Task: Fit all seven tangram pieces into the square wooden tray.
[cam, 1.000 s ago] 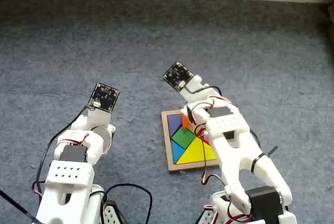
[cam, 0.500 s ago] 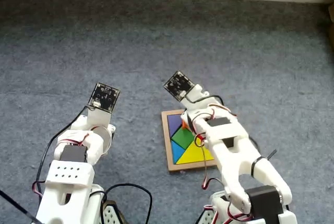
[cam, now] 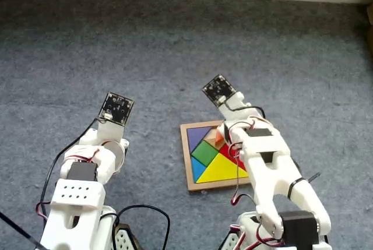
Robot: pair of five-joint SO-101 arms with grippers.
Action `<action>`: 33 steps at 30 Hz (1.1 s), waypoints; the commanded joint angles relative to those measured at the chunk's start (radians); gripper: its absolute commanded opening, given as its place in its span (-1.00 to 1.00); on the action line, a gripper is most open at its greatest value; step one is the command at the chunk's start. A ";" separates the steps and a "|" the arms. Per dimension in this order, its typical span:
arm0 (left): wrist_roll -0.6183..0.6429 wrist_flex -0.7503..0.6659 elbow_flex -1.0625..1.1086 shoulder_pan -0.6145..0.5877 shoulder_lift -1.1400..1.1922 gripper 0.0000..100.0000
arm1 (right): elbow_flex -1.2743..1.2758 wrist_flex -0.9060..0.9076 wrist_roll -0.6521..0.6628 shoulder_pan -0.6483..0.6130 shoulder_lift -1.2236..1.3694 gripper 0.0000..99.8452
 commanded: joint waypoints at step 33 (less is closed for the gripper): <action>-0.008 -0.017 -0.002 -0.004 -0.015 -0.99 | -0.005 0.249 -0.376 -0.096 -0.407 -0.94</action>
